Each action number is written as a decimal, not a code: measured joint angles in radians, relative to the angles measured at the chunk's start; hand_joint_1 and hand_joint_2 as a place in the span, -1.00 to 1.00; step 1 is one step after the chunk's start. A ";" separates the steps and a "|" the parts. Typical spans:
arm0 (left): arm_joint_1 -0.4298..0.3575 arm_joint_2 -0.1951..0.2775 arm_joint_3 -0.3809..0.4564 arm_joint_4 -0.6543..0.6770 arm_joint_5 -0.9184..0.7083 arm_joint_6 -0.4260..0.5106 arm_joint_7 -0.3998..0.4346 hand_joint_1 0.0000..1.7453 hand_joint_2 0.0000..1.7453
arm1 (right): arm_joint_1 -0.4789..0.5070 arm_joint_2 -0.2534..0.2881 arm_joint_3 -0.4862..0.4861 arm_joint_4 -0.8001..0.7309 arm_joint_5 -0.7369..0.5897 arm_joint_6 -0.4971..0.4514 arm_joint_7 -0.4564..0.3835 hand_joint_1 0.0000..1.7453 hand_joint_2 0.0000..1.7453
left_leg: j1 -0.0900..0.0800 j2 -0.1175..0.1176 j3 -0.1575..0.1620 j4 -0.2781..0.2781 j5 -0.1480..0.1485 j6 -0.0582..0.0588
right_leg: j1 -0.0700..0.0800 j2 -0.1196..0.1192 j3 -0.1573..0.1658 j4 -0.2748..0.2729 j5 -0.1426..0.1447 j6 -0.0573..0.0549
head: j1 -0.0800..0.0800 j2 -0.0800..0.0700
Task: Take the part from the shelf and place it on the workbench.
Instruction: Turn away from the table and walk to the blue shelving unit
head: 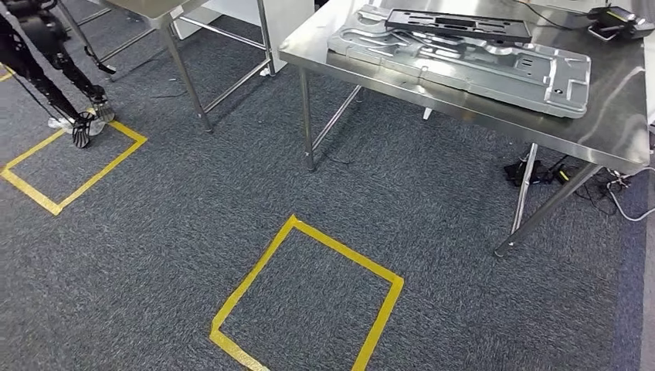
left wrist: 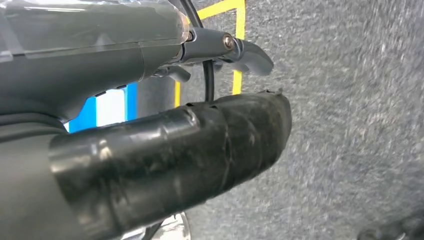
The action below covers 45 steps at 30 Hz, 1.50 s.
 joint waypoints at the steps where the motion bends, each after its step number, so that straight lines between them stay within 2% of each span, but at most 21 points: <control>1: -0.004 0.003 -0.001 0.004 0.000 0.002 0.000 -1.00 -1.00 | -0.002 0.007 -0.001 0.001 0.002 0.003 -0.006 -1.00 1.00 | -0.007 0.004 0.021 -0.039 -0.008 0.004 | 0.000 -0.017 -0.003 0.000 0.006 0.003 | 0.000 0.000; 2: -0.006 0.006 -0.002 0.010 0.000 0.004 0.001 -1.00 -1.00 | -0.005 0.011 -0.002 0.001 0.004 0.005 -0.013 -1.00 1.00 | -0.008 -0.007 0.022 -0.058 -0.005 0.005 | -0.001 -0.033 -0.005 -0.002 0.012 0.006 | 0.000 0.000; 3: -0.008 0.008 -0.003 0.017 0.000 0.005 0.001 -1.00 -1.00 | -0.009 0.016 -0.002 0.002 0.005 0.006 -0.020 -1.00 1.00 | -0.006 -0.020 0.019 -0.068 0.005 0.004 | -0.003 -0.024 -0.006 0.001 0.012 0.010 | 0.000 0.000; 5: -0.016 0.013 -0.008 0.035 0.002 0.006 -0.002 -1.00 -1.00 | -0.013 0.026 -0.002 0.002 0.007 0.004 -0.031 -1.00 1.00 | 0.003 -0.047 0.010 -0.086 0.027 0.006 | -0.011 0.058 -0.022 0.041 -0.026 0.020 | 0.000 0.000; 7: -0.031 0.020 -0.017 0.060 0.005 0.008 -0.017 -1.00 -1.00 | -0.007 0.033 -0.004 0.003 0.007 0.002 -0.037 -1.00 0.00 | 0.007 -0.079 -0.013 -0.087 0.046 0.012 | -0.021 0.151 -0.064 0.149 -0.101 0.033 | 0.001 0.000; 9: -0.040 0.031 -0.025 0.088 0.008 0.011 -0.032 -1.00 -1.00 | -0.002 0.035 -0.012 0.004 0.001 0.005 -0.037 -1.00 -1.00 | 0.008 -0.113 -0.040 -0.078 0.062 0.011 | -0.027 0.175 -0.095 0.248 -0.136 0.041 | 0.002 0.000; 11: -0.041 0.043 -0.029 0.113 0.009 0.014 -0.033 -1.00 -1.00 | -0.002 0.031 -0.030 0.004 -0.016 0.012 -0.034 -1.00 -1.00 | 0.011 -0.137 -0.065 -0.063 0.074 0.005 | -0.032 0.178 -0.065 0.223 -0.098 0.049 | 0.001 0.000; 13: -0.042 0.054 -0.033 0.132 0.010 0.015 -0.030 -1.00 -1.00 | -0.005 0.025 -0.053 0.004 -0.037 0.026 -0.033 -1.00 -1.00 | 0.014 -0.151 -0.090 -0.040 0.078 -0.002 | -0.036 0.187 0.015 0.095 -0.054 0.054 | 0.002 0.000; 15: -0.047 0.065 -0.037 0.147 0.010 0.013 -0.028 -1.00 -1.00 | -0.006 0.022 -0.077 0.004 -0.057 0.045 -0.032 -1.00 -1.00 | 0.014 -0.160 -0.110 -0.016 0.078 -0.012 | -0.036 0.199 0.055 0.018 -0.045 0.047 | 0.002 0.000; 19: -0.060 0.084 -0.049 0.174 0.013 0.014 -0.019 -1.00 -1.00 | -0.007 0.024 -0.132 0.004 -0.085 0.093 -0.033 -1.00 -1.00 | 0.014 -0.155 -0.131 0.009 0.076 -0.037 | -0.036 0.194 0.045 0.007 -0.037 0.014 | 0.002 0.000; 21: -0.071 0.090 -0.050 0.186 0.024 0.016 -0.012 -1.00 -1.00 | -0.006 0.027 -0.152 0.004 -0.090 0.114 -0.038 -1.00 -1.00 | 0.022 -0.125 -0.161 0.078 0.025 -0.052 | -0.037 0.184 0.039 0.003 -0.027 0.001 | 0.002 0.000; 24: -0.089 0.093 -0.051 0.202 0.039 0.021 -0.010 -1.00 -1.00 | -0.002 0.032 -0.172 0.005 -0.091 0.135 -0.047 -1.00 -1.00 | 0.039 -0.104 -0.227 0.250 -0.059 -0.074 | -0.037 0.168 0.028 0.004 -0.020 0.001 | 0.001 0.000; 25: -0.091 0.093 -0.051 0.206 0.041 0.023 -0.009 -1.00 -1.00 | -0.001 0.033 -0.176 0.005 -0.091 0.136 -0.052 -1.00 -1.00 | 0.045 -0.101 -0.228 0.266 -0.057 -0.079 | -0.038 0.164 0.026 0.005 -0.019 0.002 | 0.001 0.000; 27: -0.094 0.094 -0.051 0.212 0.043 0.030 -0.012 -1.00 -1.00 | -0.001 0.037 -0.181 0.005 -0.091 0.135 -0.063 -1.00 -1.00 | 0.054 -0.097 -0.174 0.188 -0.004 -0.084 | -0.040 0.158 0.027 0.006 -0.018 0.006 | 0.001 0.000; 30: -0.104 0.100 -0.055 0.218 0.050 0.036 -0.019 -1.00 -1.00 | -0.003 0.041 -0.189 0.005 -0.091 0.134 -0.078 -1.00 -1.00 | 0.050 -0.088 -0.075 0.014 0.043 -0.079 | -0.044 0.153 0.028 0.005 -0.018 0.021 | 0.001 0.000; 33: -0.111 0.112 -0.055 0.227 0.071 0.024 -0.017 -1.00 -1.00 | -0.005 0.043 -0.193 0.006 -0.086 0.135 -0.088 -1.00 -1.00 | 0.041 -0.088 -0.064 -0.020 0.041 -0.058 | -0.046 0.150 0.028 0.000 -0.014 0.044 | 0.002 0.000; 35: -0.111 0.117 -0.055 0.234 0.083 0.019 -0.014 -1.00 -1.00 | -0.004 0.045 -0.194 0.006 -0.080 0.136 -0.094 -1.00 -1.00 | 0.042 -0.089 -0.059 -0.036 0.048 -0.042 | -0.046 0.158 0.019 0.020 -0.031 0.053 | 0.002 0.000; 39: -0.113 0.119 -0.055 0.245 0.094 0.024 -0.005 -1.00 -1.00 | -0.001 0.045 -0.197 0.006 -0.073 0.135 -0.098 -1.00 -1.00 | 0.031 -0.092 -0.063 -0.043 0.054 -0.020 | -0.042 0.173 -0.096 0.241 -0.134 0.049 | 0.002 0.000; 41: -0.113 0.119 -0.055 0.248 0.095 0.025 -0.002 -1.00 -1.00 | 0.000 0.045 -0.200 0.007 -0.072 0.135 -0.099 -1.00 -1.00 | 0.025 -0.098 -0.063 -0.040 0.053 -0.016 | -0.038 0.174 -0.113 0.260 -0.110 0.044 | 0.002 0.000; 43: -0.114 0.119 -0.055 0.251 0.095 0.026 -0.001 -1.00 -1.00 | 0.000 0.045 -0.201 0.007 -0.072 0.135 -0.099 -1.00 -1.00 | 0.020 -0.103 -0.060 -0.034 0.049 -0.015 | -0.031 0.177 -0.063 0.142 -0.034 0.030 | 0.002 0.000; 45: -0.116 0.118 -0.055 0.254 0.095 0.027 -0.001 -1.00 -1.00 | -0.002 0.045 -0.201 0.007 -0.071 0.135 -0.100 -1.00 -1.00 | 0.015 -0.106 -0.063 -0.026 0.045 -0.017 | -0.024 0.180 -0.015 0.031 0.008 0.017 | 0.002 0.000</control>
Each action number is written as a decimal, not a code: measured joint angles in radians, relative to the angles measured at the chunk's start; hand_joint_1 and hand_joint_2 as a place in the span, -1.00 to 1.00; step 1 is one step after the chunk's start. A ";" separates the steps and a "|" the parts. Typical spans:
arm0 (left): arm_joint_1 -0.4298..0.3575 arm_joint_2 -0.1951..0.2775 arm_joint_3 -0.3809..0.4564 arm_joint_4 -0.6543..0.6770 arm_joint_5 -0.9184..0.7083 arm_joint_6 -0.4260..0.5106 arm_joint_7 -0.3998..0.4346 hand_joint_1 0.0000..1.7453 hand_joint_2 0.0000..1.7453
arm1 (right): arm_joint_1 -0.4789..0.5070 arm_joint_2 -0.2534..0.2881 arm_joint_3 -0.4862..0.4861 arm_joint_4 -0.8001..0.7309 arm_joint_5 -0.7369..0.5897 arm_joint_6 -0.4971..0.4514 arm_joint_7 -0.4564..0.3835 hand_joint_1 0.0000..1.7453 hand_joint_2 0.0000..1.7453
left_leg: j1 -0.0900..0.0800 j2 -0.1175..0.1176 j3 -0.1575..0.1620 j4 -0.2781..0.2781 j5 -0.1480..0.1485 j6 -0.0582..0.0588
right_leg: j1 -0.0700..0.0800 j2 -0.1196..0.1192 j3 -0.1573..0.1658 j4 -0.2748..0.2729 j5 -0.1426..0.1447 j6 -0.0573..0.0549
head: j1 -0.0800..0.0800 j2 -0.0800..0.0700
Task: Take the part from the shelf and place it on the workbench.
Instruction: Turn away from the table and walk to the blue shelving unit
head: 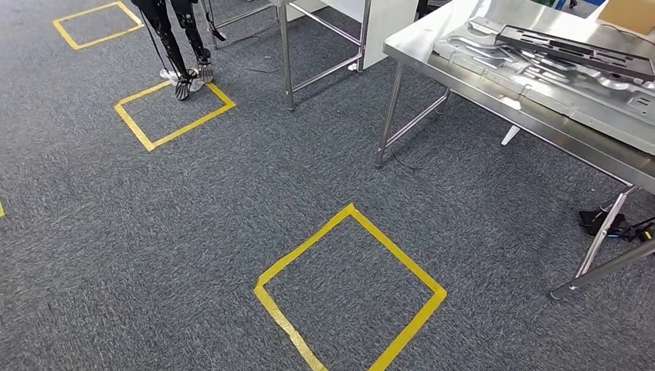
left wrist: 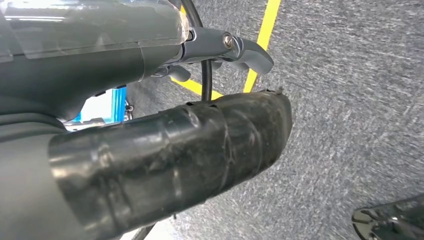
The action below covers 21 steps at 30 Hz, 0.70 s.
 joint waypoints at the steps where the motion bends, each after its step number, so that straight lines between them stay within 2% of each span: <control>1: 0.000 0.000 0.000 0.001 0.001 0.001 0.000 -1.00 -1.00 | -0.001 0.000 0.000 0.000 0.001 0.000 -0.001 -1.00 -1.00 | -0.001 0.000 -0.003 0.003 -0.002 -0.001 | 0.001 0.001 0.009 -0.023 0.002 0.001 | 0.000 0.000; 4: 0.000 0.000 0.000 0.004 0.003 0.002 0.001 -1.00 -1.00 | -0.001 0.000 0.000 0.000 0.004 -0.001 -0.003 -1.00 -1.00 | 0.001 0.000 -0.006 0.004 -0.003 -0.003 | 0.001 0.001 0.010 -0.031 0.003 0.013 | 0.000 0.000; 11: -0.001 0.004 0.000 0.005 0.007 0.002 0.001 -1.00 -1.00 | -0.001 0.001 -0.001 0.001 0.011 -0.002 -0.008 -1.00 -1.00 | -0.002 0.000 -0.004 0.002 -0.001 -0.006 | -0.002 0.001 0.010 -0.032 0.004 0.012 | 0.000 0.000; 16: -0.001 0.009 0.000 0.006 0.015 0.001 0.002 -1.00 -1.00 | -0.001 0.003 -0.001 0.001 0.018 -0.004 -0.009 -1.00 -1.00 | -0.007 0.000 -0.005 0.004 -0.002 -0.002 | -0.006 0.000 0.011 -0.034 0.005 0.016 | -0.001 0.000; 18: -0.002 0.012 0.000 0.006 0.017 0.001 0.002 -1.00 -1.00 | -0.002 0.003 -0.001 0.001 0.019 -0.004 -0.009 -1.00 -1.00 | -0.004 0.000 -0.001 -0.008 0.003 0.005 | -0.006 0.000 0.013 -0.036 0.006 0.022 | 0.000 0.000; 19: -0.002 0.012 0.000 0.007 0.017 0.001 0.002 -1.00 -1.00 | -0.002 0.003 -0.001 0.001 0.019 -0.005 -0.009 -1.00 -1.00 | -0.001 0.001 0.004 -0.018 0.008 0.010 | -0.006 0.001 0.010 -0.027 -0.002 0.025 | 0.000 0.000; 21: -0.004 0.013 0.000 0.007 0.017 0.001 0.003 -1.00 -1.00 | -0.003 0.003 -0.001 0.001 0.020 -0.006 -0.009 -1.00 -1.00 | 0.003 0.002 0.012 -0.036 0.018 0.018 | -0.005 0.002 -0.024 0.044 -0.048 0.028 | 0.000 0.000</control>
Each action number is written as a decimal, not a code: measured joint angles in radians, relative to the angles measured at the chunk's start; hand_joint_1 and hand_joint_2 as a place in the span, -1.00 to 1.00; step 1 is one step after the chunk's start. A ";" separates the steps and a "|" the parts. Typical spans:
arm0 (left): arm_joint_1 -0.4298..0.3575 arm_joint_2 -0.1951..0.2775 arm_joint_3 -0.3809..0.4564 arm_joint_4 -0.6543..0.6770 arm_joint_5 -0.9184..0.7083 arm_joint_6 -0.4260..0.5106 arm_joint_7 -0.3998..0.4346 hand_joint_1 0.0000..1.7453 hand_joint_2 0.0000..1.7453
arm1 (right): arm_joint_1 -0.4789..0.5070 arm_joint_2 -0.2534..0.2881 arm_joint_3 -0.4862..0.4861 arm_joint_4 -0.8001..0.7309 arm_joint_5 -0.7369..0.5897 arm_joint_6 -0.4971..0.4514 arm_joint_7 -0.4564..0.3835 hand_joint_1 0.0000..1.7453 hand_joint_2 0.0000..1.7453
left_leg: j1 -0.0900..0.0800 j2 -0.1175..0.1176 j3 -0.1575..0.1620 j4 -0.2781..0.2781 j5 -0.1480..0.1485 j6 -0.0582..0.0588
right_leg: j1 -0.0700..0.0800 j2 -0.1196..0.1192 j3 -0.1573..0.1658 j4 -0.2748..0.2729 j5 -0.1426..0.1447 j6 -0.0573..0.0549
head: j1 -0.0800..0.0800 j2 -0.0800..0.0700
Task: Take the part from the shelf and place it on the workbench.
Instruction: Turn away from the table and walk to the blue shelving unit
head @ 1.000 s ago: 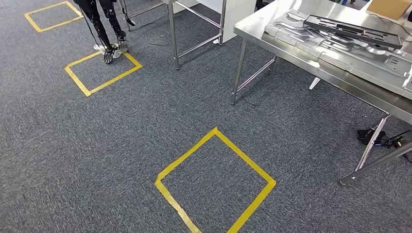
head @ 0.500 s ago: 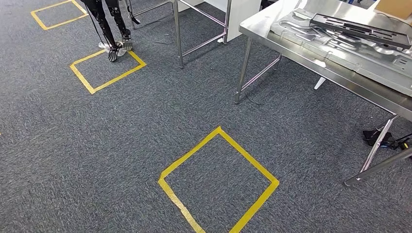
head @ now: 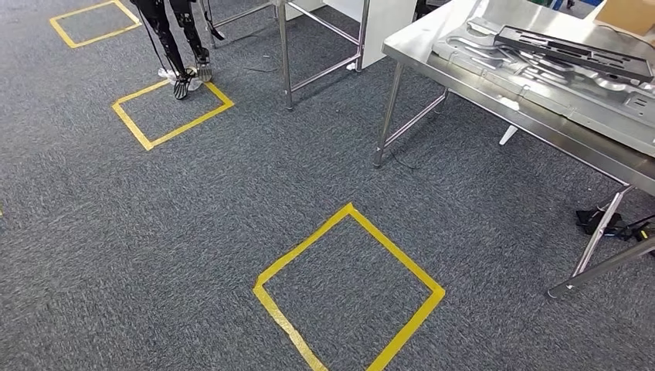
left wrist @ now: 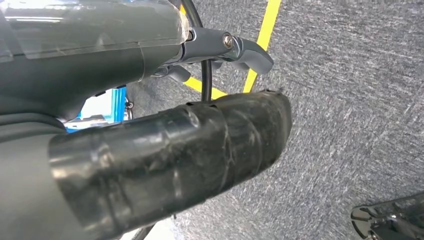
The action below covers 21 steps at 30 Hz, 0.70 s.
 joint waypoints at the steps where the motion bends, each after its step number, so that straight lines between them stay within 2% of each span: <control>1: 0.000 0.000 0.000 0.000 0.000 0.000 0.000 -1.00 -1.00 | 0.000 0.000 0.000 0.000 0.001 0.000 0.000 -1.00 -1.00 | -0.001 0.000 0.000 -0.002 0.001 0.002 | 0.000 0.000 -0.031 0.062 -0.033 0.001 | 0.000 0.000; 2: 0.000 0.000 0.000 0.001 0.000 0.000 0.000 -1.00 -1.00 | 0.001 0.000 0.000 0.000 0.003 0.000 0.000 -1.00 -1.00 | -0.001 0.000 -0.001 -0.001 0.001 0.003 | -0.001 0.001 -0.065 0.127 -0.060 0.001 | 0.000 0.000; 3: 0.000 0.000 0.000 0.002 0.000 0.000 0.000 -1.00 -1.00 | 0.002 0.000 0.000 0.001 0.004 -0.001 0.000 -1.00 -1.00 | -0.002 0.000 -0.002 0.001 0.000 0.003 | -0.001 0.001 -0.090 0.175 -0.073 0.002 | 0.000 0.000; 4: 0.001 0.000 0.000 0.002 0.000 0.000 0.000 -1.00 -1.00 | 0.002 0.000 0.000 0.001 0.006 -0.001 0.000 -1.00 -1.00 | -0.003 -0.001 -0.002 0.003 -0.002 0.002 | -0.001 0.001 -0.100 0.191 -0.066 0.002 | 0.000 0.000; 5: 0.001 0.000 0.000 0.003 0.000 0.000 0.000 -1.00 -1.00 | 0.003 0.000 0.000 0.002 0.008 -0.003 -0.001 -1.00 -1.00 | -0.003 -0.002 -0.002 0.006 -0.004 0.001 | 0.000 0.001 -0.091 0.168 -0.041 0.000 | 0.000 0.000; 7: 0.001 0.000 0.000 0.004 0.001 0.001 0.000 -1.00 -1.00 | 0.002 0.000 0.000 0.002 0.011 -0.007 -0.002 -1.00 -1.00 | -0.003 -0.005 0.000 0.014 -0.012 -0.003 | 0.003 0.002 -0.030 0.039 0.029 -0.009 | 0.000 0.000; 8: 0.000 -0.001 0.000 0.005 0.001 0.001 0.000 -1.00 -1.00 | 0.001 0.000 0.000 0.002 0.013 -0.009 -0.002 -1.00 -1.00 | -0.005 -0.006 -0.001 0.020 -0.017 -0.006 | 0.005 0.002 -0.002 -0.021 0.051 -0.014 | 0.000 0.000; 9: 0.000 -0.001 0.000 0.006 0.001 0.002 0.000 -1.00 -1.00 | 0.000 0.000 0.000 0.003 0.014 -0.011 -0.003 -1.00 -1.00 | -0.006 -0.006 -0.002 0.023 -0.020 -0.010 | 0.008 0.003 0.017 -0.061 0.062 -0.018 | 0.000 0.000; 11: 0.000 -0.001 0.000 0.007 0.002 0.003 0.000 -1.00 -1.00 | 0.000 0.000 0.000 0.003 0.016 -0.014 -0.005 -1.00 -1.00 | -0.006 -0.007 -0.004 0.026 -0.023 -0.020 | 0.010 0.002 0.024 -0.080 0.061 -0.023 | 0.000 0.000; 14: 0.001 0.002 0.000 0.007 0.003 0.006 0.000 -1.00 -1.00 | 0.000 0.002 0.000 0.003 0.020 -0.015 -0.006 -1.00 -1.00 | -0.005 -0.005 -0.005 0.035 -0.032 -0.034 | 0.001 -0.001 0.035 -0.097 0.066 -0.032 | 0.000 0.000; 17: 0.001 0.002 0.000 0.007 0.003 0.006 0.000 -1.00 -1.00 | -0.001 0.003 0.000 0.003 0.021 -0.015 -0.007 -1.00 -1.00 | -0.004 -0.003 -0.008 0.047 -0.039 -0.041 | -0.002 -0.002 0.042 -0.104 0.068 -0.034 | 0.000 0.000; 18: 0.001 0.003 0.000 0.007 0.003 0.007 0.000 -1.00 -1.00 | -0.001 0.003 0.000 0.003 0.021 -0.015 -0.008 -1.00 -1.00 | -0.002 -0.002 -0.024 0.077 -0.054 -0.045 | -0.003 -0.003 0.044 -0.105 0.067 -0.036 | 0.000 0.000; 19: 0.001 0.003 0.000 0.007 0.003 0.007 0.000 -1.00 -1.00 | 0.000 0.003 0.000 0.004 0.021 -0.015 -0.008 -1.00 -1.00 | 0.005 -0.001 -0.062 0.146 -0.083 -0.053 | -0.005 -0.004 0.047 -0.106 0.065 -0.037 | 0.000 0.000; 20: 0.001 0.004 0.000 0.008 0.003 0.008 0.000 -1.00 -1.00 | 0.000 0.003 0.000 0.004 0.021 -0.015 -0.008 -1.00 -1.00 | 0.015 0.001 -0.101 0.211 -0.098 -0.064 | -0.009 -0.005 0.054 -0.106 0.059 -0.036 | 0.000 0.000; 21: 0.002 0.004 0.000 0.008 0.003 0.009 0.000 -1.00 -1.00 | 0.000 0.003 0.000 0.004 0.022 -0.015 -0.008 -1.00 -1.00 | 0.027 0.003 -0.132 0.254 -0.099 -0.076 | -0.013 -0.006 0.062 -0.105 0.052 -0.033 | 0.000 0.000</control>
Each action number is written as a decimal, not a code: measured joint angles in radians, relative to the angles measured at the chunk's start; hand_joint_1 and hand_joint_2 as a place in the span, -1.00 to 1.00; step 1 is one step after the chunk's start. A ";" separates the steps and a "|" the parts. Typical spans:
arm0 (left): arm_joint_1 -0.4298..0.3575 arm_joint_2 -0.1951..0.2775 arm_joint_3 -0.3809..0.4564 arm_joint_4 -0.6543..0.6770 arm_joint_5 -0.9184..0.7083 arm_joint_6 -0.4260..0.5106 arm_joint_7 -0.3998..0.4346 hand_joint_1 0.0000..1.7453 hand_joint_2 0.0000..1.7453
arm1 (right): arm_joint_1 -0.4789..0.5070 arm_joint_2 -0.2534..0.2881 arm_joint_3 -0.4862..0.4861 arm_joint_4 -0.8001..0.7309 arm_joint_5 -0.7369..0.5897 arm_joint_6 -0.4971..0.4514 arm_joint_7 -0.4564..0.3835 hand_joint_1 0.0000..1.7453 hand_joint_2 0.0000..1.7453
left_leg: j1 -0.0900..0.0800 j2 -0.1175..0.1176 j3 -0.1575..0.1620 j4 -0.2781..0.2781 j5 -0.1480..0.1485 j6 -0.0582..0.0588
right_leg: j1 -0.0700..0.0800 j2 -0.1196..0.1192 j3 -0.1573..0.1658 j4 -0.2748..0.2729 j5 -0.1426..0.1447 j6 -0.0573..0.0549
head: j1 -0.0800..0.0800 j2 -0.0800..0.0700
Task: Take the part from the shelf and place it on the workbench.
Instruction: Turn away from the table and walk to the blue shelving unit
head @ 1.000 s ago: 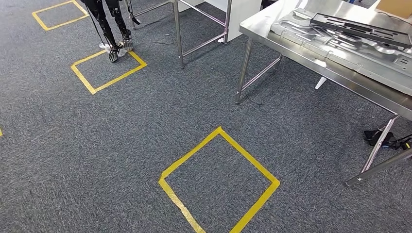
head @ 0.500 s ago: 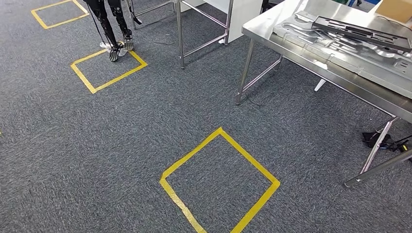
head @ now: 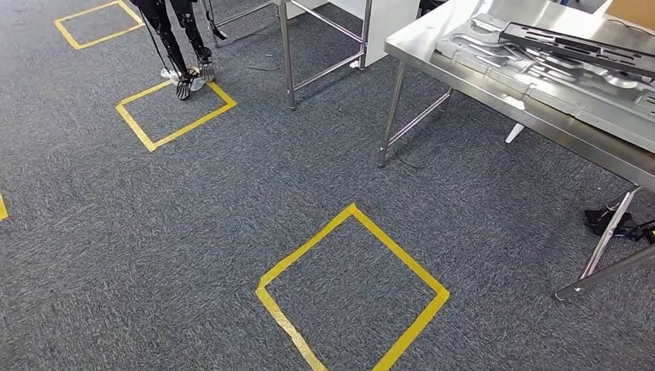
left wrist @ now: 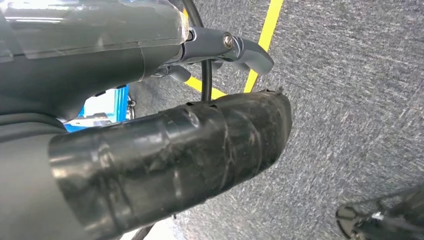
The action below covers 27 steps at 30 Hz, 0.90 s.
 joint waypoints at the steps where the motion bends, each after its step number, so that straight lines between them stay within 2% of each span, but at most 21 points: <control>1: 0.001 0.000 0.000 0.000 0.000 0.000 0.000 -1.00 -1.00 | 0.000 0.000 0.000 0.000 0.000 0.000 0.000 -1.00 -1.00 | 0.011 0.003 -0.005 -0.009 0.028 -0.010 | -0.005 0.000 0.009 0.001 -0.008 0.006 | 0.000 0.000; 2: 0.002 0.001 0.000 0.001 0.000 0.000 0.000 -1.00 -1.00 | 0.000 0.000 0.000 0.000 0.000 0.000 0.000 -1.00 -1.00 | 0.018 0.006 0.021 -0.076 0.073 -0.020 | -0.010 0.000 0.017 0.003 -0.017 0.015 | 0.000 0.000; 3: 0.000 0.001 0.000 0.002 0.000 0.000 0.000 -1.00 -1.00 | 0.000 0.000 0.000 0.000 0.000 0.000 0.000 -1.00 -1.00 | 0.018 0.008 0.052 -0.141 0.099 -0.024 | -0.012 0.000 0.022 0.006 -0.025 0.024 | -0.001 0.000; 4: -0.001 0.001 0.000 0.003 0.000 0.001 0.000 -1.00 -1.00 | -0.001 0.000 0.000 0.000 0.001 0.000 0.000 -1.00 -1.00 | 0.017 0.009 0.074 -0.186 0.111 -0.023 | -0.012 0.000 0.024 0.007 -0.031 0.032 | -0.001 0.000; 5: -0.002 0.002 0.000 0.004 0.000 0.001 0.000 -1.00 -1.00 | -0.001 -0.001 0.000 0.000 0.002 -0.001 -0.001 -1.00 -1.00 | 0.014 0.010 0.084 -0.206 0.108 -0.018 | -0.010 0.000 0.024 0.007 -0.035 0.039 | -0.001 0.000; 8: -0.001 0.002 0.000 0.005 0.000 0.003 0.000 -1.00 -1.00 | -0.002 0.001 0.000 0.001 0.005 -0.001 -0.006 -1.00 -1.00 | 0.007 0.006 0.089 -0.211 0.096 0.012 | -0.014 -0.002 0.030 0.006 -0.043 0.055 | -0.001 0.000; 9: -0.001 0.002 0.000 0.006 0.000 0.003 0.000 -1.00 -1.00 | -0.002 0.002 0.000 0.001 0.006 -0.001 -0.008 -1.00 -1.00 | 0.006 0.005 0.093 -0.214 0.094 0.021 | -0.017 -0.002 0.025 0.023 -0.055 0.058 | -0.001 0.000; 10: -0.001 0.002 0.000 0.006 0.001 0.003 0.000 -1.00 -1.00 | -0.002 0.003 0.000 0.002 0.007 -0.001 -0.010 -1.00 -1.00 | 0.005 0.005 0.097 -0.217 0.092 0.029 | -0.017 -0.002 0.007 0.062 -0.076 0.058 | -0.001 0.000; 11: -0.002 0.003 0.000 0.006 0.002 0.003 0.000 -1.00 -1.00 | -0.002 0.003 0.000 0.002 0.007 -0.001 -0.011 -1.00 -1.00 | 0.002 0.005 0.102 -0.218 0.089 0.037 | -0.015 -0.001 -0.025 0.122 -0.103 0.056 | -0.001 0.000; 13: -0.003 0.003 0.000 0.006 0.003 0.003 0.000 -1.00 -1.00 | -0.001 0.003 0.000 0.002 0.008 -0.002 -0.012 -1.00 -1.00 | -0.006 0.005 0.109 -0.218 0.082 0.048 | -0.008 0.000 -0.109 0.262 -0.151 0.049 | -0.001 0.000; 14: -0.002 0.003 0.000 0.006 0.005 0.004 0.000 -1.00 -1.00 | 0.000 0.003 0.000 0.002 0.010 -0.004 -0.011 -1.00 -0.50 | -0.011 0.004 0.114 -0.218 0.078 0.052 | -0.003 0.001 -0.140 0.302 -0.152 0.044 | -0.001 0.000; 15: -0.001 0.003 0.000 0.006 0.008 0.004 0.000 -1.00 -1.00 | 0.000 0.003 0.000 0.002 0.011 -0.006 -0.012 -1.00 0.00 | -0.016 0.001 0.121 -0.217 0.074 0.055 | 0.002 0.002 -0.154 0.308 -0.133 0.037 | -0.001 0.000; 16: -0.001 0.003 0.001 0.006 0.011 0.005 0.000 -1.00 -1.00 | 0.001 0.003 0.000 0.003 0.013 -0.009 -0.012 -1.00 0.50 | -0.022 -0.005 0.129 -0.217 0.069 0.057 | 0.009 0.005 -0.149 0.272 -0.094 0.027 | -0.001 0.000; 17: -0.001 0.003 0.001 0.006 0.015 0.006 0.000 -1.00 -1.00 | 0.001 0.003 0.000 0.003 0.016 -0.013 -0.013 -1.00 1.00 | -0.026 -0.013 0.137 -0.217 0.064 0.057 | 0.016 0.016 -0.129 0.206 -0.044 0.013 | -0.001 0.000; 19: -0.004 0.001 0.003 0.010 0.020 0.009 -0.002 -1.00 -1.00 | 0.001 0.002 0.000 0.003 0.021 -0.019 -0.018 -1.00 1.00 | -0.028 -0.028 0.144 -0.218 0.056 0.055 | 0.024 0.057 -0.085 0.092 0.020 -0.014 | -0.002 0.000; 20: -0.006 0.000 0.004 0.013 0.022 0.010 -0.003 -1.00 -1.00 | 0.002 0.002 0.000 0.003 0.026 -0.022 -0.022 -1.00 0.50 | -0.025 -0.035 0.143 -0.218 0.055 0.051 | 0.027 0.071 -0.072 0.061 0.029 -0.022 | -0.001 0.000; 21: -0.007 -0.001 0.004 0.015 0.025 0.011 -0.004 -1.00 -1.00 | 0.002 0.002 0.000 0.004 0.033 -0.028 -0.026 -1.00 0.00 | -0.022 -0.043 0.141 -0.220 0.056 0.047 | 0.028 0.075 -0.066 0.052 0.025 -0.027 | 0.000 0.000; 23: -0.004 0.002 0.006 0.015 0.033 0.013 -0.005 -1.00 -1.00 | 0.000 0.003 0.000 0.004 0.053 -0.046 -0.033 -1.00 -1.00 | -0.019 -0.058 0.143 -0.228 0.058 0.036 | 0.027 0.054 -0.049 0.023 0.025 -0.026 | 0.001 0.000; 25: 0.002 0.004 0.006 0.016 0.037 0.016 -0.006 -1.00 -1.00 | -0.002 0.006 0.002 0.003 0.073 -0.065 -0.035 -1.00 -1.00 | -0.021 -0.044 0.136 -0.203 0.039 0.026 | 0.017 0.032 -0.022 -0.011 0.030 -0.023 | 0.000 0.000; 26: 0.004 0.005 0.007 0.017 0.039 0.017 -0.006 -1.00 -1.00 | -0.003 0.007 0.003 0.003 0.081 -0.070 -0.035 -1.00 -0.50 | -0.020 -0.031 0.116 -0.161 0.018 0.019 | 0.013 0.020 -0.010 -0.023 0.031 -0.021 | -0.001 0.000; 27: 0.004 0.005 0.007 0.017 0.040 0.019 -0.006 -1.00 -1.00 | -0.004 0.007 0.005 0.003 0.089 -0.073 -0.034 -1.00 0.00 | -0.016 -0.018 0.082 -0.100 -0.008 0.011 | 0.013 0.009 -0.003 -0.027 0.029 -0.021 | -0.002 0.000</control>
